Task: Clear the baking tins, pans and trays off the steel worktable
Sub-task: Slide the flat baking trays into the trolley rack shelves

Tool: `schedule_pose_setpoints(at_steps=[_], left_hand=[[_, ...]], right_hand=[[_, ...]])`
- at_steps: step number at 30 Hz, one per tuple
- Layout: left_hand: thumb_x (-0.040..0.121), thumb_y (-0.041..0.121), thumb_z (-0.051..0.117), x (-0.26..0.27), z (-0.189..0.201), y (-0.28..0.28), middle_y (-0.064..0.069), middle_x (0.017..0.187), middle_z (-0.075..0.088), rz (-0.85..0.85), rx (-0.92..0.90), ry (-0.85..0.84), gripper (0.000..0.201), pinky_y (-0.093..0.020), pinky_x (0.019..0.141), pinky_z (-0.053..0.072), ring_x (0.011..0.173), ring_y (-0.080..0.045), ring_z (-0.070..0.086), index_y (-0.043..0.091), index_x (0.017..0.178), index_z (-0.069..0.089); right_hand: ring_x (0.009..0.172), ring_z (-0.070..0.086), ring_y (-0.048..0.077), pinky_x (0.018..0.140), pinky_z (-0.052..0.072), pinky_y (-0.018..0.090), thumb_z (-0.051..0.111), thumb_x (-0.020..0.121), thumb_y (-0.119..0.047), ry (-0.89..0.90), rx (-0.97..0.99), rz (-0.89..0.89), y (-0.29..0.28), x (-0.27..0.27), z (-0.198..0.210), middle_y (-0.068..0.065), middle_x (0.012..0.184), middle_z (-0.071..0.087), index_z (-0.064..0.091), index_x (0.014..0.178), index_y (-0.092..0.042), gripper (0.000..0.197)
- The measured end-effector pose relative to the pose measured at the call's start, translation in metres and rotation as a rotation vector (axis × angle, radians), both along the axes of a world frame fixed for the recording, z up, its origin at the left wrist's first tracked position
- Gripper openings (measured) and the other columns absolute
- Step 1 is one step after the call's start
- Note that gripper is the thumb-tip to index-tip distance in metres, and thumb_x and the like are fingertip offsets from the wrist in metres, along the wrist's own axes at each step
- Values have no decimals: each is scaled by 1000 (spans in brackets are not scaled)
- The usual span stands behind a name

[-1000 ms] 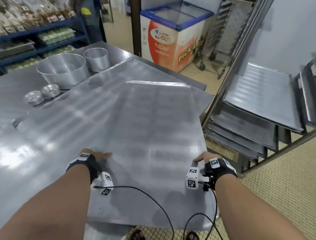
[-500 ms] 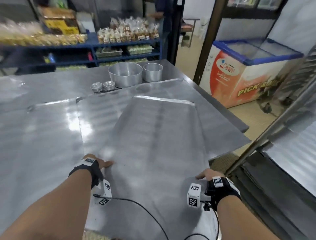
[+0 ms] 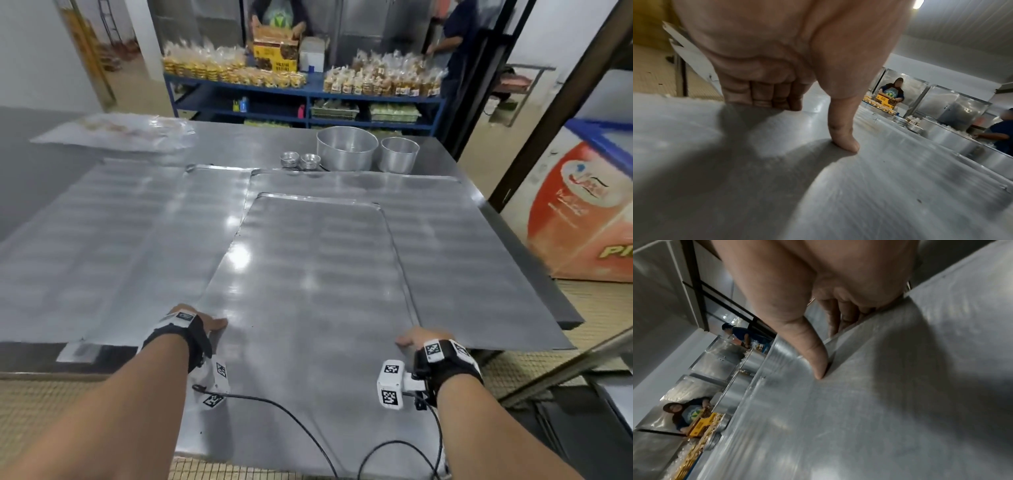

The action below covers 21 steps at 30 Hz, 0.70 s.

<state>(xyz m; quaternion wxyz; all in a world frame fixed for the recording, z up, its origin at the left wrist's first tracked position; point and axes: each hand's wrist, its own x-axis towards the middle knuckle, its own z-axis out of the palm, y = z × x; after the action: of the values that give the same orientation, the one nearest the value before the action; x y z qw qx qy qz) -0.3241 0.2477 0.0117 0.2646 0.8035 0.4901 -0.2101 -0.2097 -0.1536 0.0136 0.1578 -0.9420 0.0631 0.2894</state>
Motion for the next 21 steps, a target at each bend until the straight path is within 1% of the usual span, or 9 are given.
schedule_pose_setpoints(at_steps=[3, 5, 6, 7, 11, 13, 15, 18, 21], left_hand=[[80, 51, 75, -18, -1, -4, -15, 107, 60, 39, -1, -36, 57, -35, 85, 47, 91, -30, 55, 4, 108, 61], [78, 53, 75, -27, -4, -8, -14, 102, 59, 53, -8, -38, 61, -33, 80, 47, 90, -29, 56, 3, 110, 63], [77, 54, 76, -31, -7, -10, -13, 99, 60, 69, -19, -39, 65, -33, 79, 46, 89, -30, 57, 2, 114, 64], [77, 53, 77, -36, -10, -12, -14, 99, 62, 84, -36, -45, 67, -34, 78, 48, 90, -31, 59, 0, 116, 64], [74, 48, 81, -48, -16, -22, -21, 109, 68, 165, -77, -101, 69, -40, 87, 54, 96, -36, 65, -3, 117, 62], [73, 48, 81, -51, -14, -22, -22, 106, 68, 178, -79, -133, 68, -42, 88, 55, 95, -37, 65, -3, 115, 63], [72, 47, 81, -54, -10, -24, -22, 101, 69, 169, -103, -154, 64, -43, 86, 56, 91, -39, 66, -2, 111, 64], [73, 45, 80, -61, -10, -27, -20, 103, 68, 174, -105, -182, 60, -43, 83, 57, 90, -38, 66, 1, 109, 64], [77, 42, 78, -69, -11, -33, -15, 93, 64, 187, -83, -207, 46, -33, 66, 49, 70, -28, 59, 2, 88, 60]], right_hand=[[125, 56, 25, 88, 50, 16, 57, 94, -25, -12, 56, -45, 6, -3, -7, 5, 136, 60, 61, 130, -16, 37], [123, 58, 25, 54, 46, 3, 68, 88, -23, -5, 178, -254, 8, -3, -15, 7, 134, 61, 60, 130, -9, 44], [119, 60, 26, 41, 41, 5, 75, 83, -22, -15, 217, -327, 7, -3, -21, 10, 131, 63, 61, 128, -5, 50], [114, 63, 27, 42, 42, 10, 81, 76, -23, -18, 222, -378, 6, -5, -26, 12, 125, 65, 63, 125, -4, 55], [83, 70, 28, 78, 57, 33, 87, 37, -32, -38, 270, -547, -2, -8, -44, 12, 92, 71, 67, 102, -2, 75], [79, 67, 27, 80, 56, 33, 84, 49, -28, -77, 246, -537, 6, -16, -37, 13, 90, 70, 66, 92, 0, 54], [94, 59, 31, 82, 48, 33, 78, 63, -30, -110, 136, -525, 13, -28, -26, 17, 107, 64, 66, 93, -7, 39], [121, 43, 36, 98, 36, 40, 69, 70, -37, -188, 3, -490, 22, -46, -19, 19, 129, 52, 65, 109, -17, 45], [119, 53, 37, 100, 42, 39, 66, 73, -30, -182, 23, -489, 23, -61, -20, 14, 124, 60, 65, 113, -17, 42]])
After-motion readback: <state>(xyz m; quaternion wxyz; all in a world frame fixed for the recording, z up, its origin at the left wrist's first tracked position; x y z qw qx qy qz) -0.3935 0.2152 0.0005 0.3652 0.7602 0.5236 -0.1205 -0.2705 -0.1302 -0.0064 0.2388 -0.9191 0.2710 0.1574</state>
